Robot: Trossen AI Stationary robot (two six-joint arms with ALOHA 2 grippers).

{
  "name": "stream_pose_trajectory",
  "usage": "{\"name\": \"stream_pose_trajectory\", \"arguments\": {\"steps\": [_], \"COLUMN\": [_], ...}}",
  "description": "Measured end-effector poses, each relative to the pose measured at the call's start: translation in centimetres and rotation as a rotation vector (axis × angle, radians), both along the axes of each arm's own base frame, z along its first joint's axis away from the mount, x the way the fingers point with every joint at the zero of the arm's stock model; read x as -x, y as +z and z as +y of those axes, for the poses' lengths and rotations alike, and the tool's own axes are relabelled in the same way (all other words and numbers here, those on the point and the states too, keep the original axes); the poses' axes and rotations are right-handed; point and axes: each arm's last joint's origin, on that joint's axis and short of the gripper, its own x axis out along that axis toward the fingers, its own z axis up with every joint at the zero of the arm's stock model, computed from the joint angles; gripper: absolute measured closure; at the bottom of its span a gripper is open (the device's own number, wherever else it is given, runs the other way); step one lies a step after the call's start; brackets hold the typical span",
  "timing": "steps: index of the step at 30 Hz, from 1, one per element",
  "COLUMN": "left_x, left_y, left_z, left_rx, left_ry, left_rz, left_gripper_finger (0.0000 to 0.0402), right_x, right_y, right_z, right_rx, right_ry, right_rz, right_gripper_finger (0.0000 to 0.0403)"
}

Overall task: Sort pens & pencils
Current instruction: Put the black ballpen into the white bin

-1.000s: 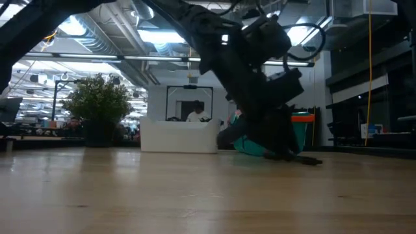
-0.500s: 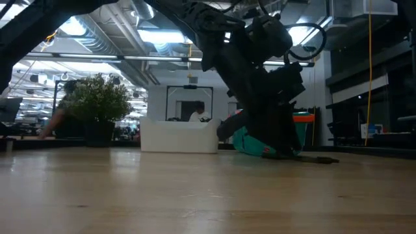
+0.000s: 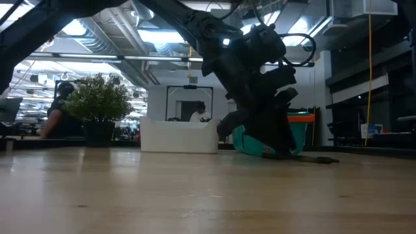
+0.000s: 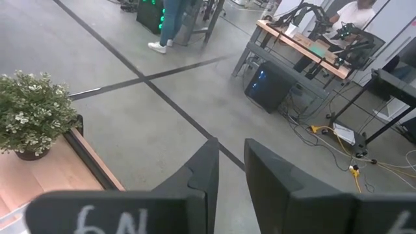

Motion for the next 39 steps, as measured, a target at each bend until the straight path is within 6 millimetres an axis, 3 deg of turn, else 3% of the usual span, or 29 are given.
{"name": "stream_pose_trajectory", "arguments": {"steps": [7, 16, 20, 28, 39], "left_x": [0.1, -0.4, -0.4, -0.1, 0.0], "left_y": [0.0, -2.4, -2.5, -3.0, -3.0], "left_z": [0.5, 0.6, 0.5, -1.2, -3.5], "left_rx": [0.008, 0.029, 0.029, 0.028, 0.022], "left_ry": [0.012, 0.022, 0.029, 0.027, 0.097], "left_rz": [0.005, 0.033, 0.038, 0.09, 0.113], "left_gripper_finger": [0.0304, 0.0304, 0.0311, 0.0392, 0.0397], "right_x": [-0.1, -0.2, -0.2, -0.3, -0.5], "right_y": [0.1, 0.2, 0.2, 0.2, 0.2], "right_z": [0.0, 0.0, 0.1, 0.1, 0.7], "right_rx": [-0.009, -0.007, -0.007, -0.006, -0.008], "right_ry": [0.039, 0.049, 0.051, 0.052, 0.069], "right_rz": [-0.019, -0.031, -0.03, -0.033, -0.035], "right_gripper_finger": [0.0327, 0.0327, 0.0327, 0.0327, 0.0327]}}
